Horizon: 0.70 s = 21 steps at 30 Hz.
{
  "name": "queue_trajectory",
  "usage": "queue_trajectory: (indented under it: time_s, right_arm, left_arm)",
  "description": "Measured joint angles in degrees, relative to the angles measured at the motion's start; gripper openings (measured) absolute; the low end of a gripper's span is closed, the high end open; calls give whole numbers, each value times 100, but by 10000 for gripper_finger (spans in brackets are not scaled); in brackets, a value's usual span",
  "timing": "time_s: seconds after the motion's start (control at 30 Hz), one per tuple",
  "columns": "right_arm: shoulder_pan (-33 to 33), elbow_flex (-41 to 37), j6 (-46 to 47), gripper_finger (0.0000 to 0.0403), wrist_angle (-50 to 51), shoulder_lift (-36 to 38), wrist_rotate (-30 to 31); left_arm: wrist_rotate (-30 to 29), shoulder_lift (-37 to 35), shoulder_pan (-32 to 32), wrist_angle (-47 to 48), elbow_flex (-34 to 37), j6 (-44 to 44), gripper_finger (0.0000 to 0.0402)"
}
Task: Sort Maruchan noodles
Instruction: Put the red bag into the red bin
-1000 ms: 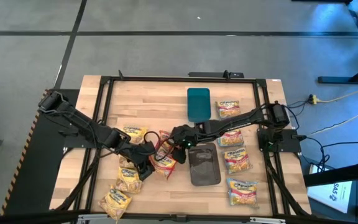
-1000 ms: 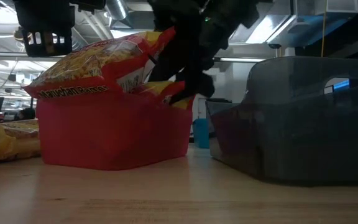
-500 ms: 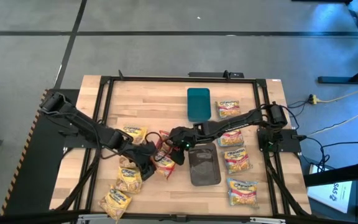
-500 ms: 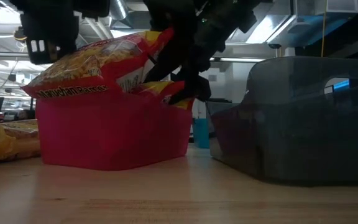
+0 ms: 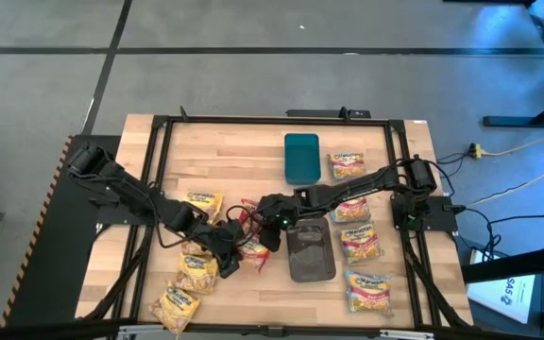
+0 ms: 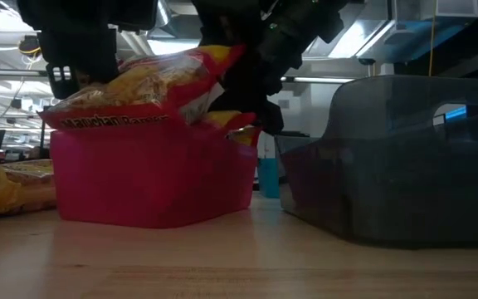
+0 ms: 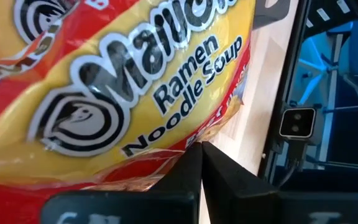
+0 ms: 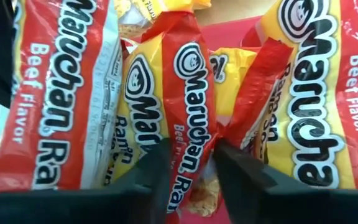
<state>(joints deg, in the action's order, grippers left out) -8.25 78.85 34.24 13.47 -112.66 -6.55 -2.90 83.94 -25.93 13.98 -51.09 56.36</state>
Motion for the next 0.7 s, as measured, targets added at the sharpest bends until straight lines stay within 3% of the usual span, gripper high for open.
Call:
queue_trajectory:
  time_s: [0.23, 0.7]
  right_arm:
    - [0, 0, 2, 9, -9, 0, -30]
    - [-4, 0, 22, 2, -38, 0, 134]
  left_arm:
    - [-103, 0, 0, 81, 0, 6, 1]
    - [-84, 402, 0, 233, -9, 78, 0]
